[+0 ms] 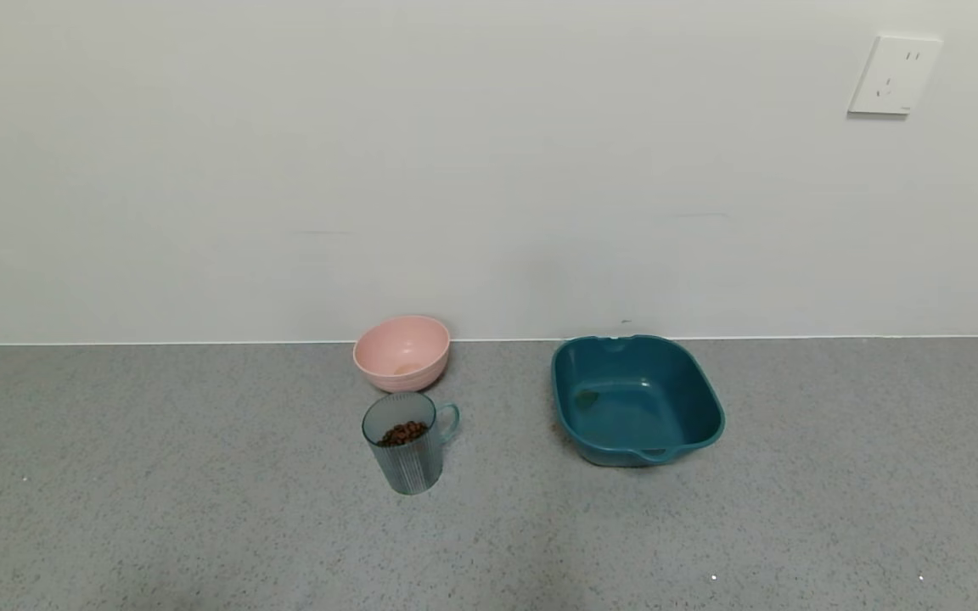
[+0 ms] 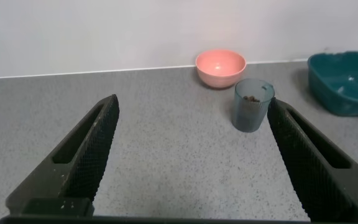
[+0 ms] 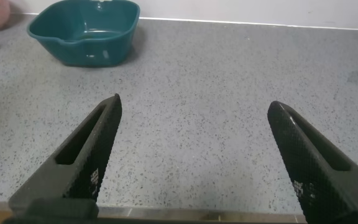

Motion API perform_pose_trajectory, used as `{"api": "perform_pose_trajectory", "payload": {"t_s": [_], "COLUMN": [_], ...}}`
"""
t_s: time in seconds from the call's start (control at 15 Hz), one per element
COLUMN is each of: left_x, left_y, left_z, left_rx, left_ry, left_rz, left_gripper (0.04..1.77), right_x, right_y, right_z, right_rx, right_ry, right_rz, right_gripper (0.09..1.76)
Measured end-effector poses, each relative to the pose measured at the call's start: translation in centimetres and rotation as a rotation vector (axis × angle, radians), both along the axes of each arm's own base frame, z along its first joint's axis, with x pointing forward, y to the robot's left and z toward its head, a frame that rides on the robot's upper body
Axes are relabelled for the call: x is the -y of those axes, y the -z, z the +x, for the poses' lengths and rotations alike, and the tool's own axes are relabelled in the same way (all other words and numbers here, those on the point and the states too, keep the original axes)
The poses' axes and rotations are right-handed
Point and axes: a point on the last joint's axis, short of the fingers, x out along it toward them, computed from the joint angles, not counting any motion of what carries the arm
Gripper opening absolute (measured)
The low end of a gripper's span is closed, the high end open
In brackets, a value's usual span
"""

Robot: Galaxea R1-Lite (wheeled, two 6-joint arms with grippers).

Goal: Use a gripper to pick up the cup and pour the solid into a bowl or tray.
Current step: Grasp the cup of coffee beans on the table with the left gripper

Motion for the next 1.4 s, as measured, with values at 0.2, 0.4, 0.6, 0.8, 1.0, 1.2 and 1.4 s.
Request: {"api": "perform_pose_trajectory", "payload": {"t_s": [0.2,0.4,0.6,0.8,1.0,1.2,1.4], "left_x": [0.2,0.6,0.7,1.2,2.1,3.2,4.0], "left_y": [-1.1,-0.6,0.6,2.0,4.3,6.7,9.2], "left_z": [3.2,5.9,9.0,12.2,14.9,17.3,19.3], "left_rx": [-0.113,-0.234,-0.366,-0.470,-0.555,-0.549,-0.567], "left_ry": [0.097,0.270,0.314,0.350,0.345,0.328,0.317], "left_rz": [0.064,0.056,0.044,0.055,0.102,0.140,0.158], "left_gripper": [1.72,1.72,1.72,1.72,1.72,1.72,1.72], "right_x": [0.0,0.0,0.0,0.0,0.0,0.0,0.0], "right_y": [0.0,0.0,0.0,0.0,0.0,0.0,0.0], "right_z": [0.0,0.0,0.0,0.0,0.0,0.0,0.0], "right_rx": [0.000,0.000,0.000,0.000,0.000,0.000,0.000], "right_ry": [0.000,0.000,0.000,0.000,0.000,0.001,0.000], "right_rz": [0.002,0.003,0.003,0.003,0.002,0.001,0.001], "right_gripper": [1.71,1.71,1.71,1.71,1.71,1.71,1.71]}}
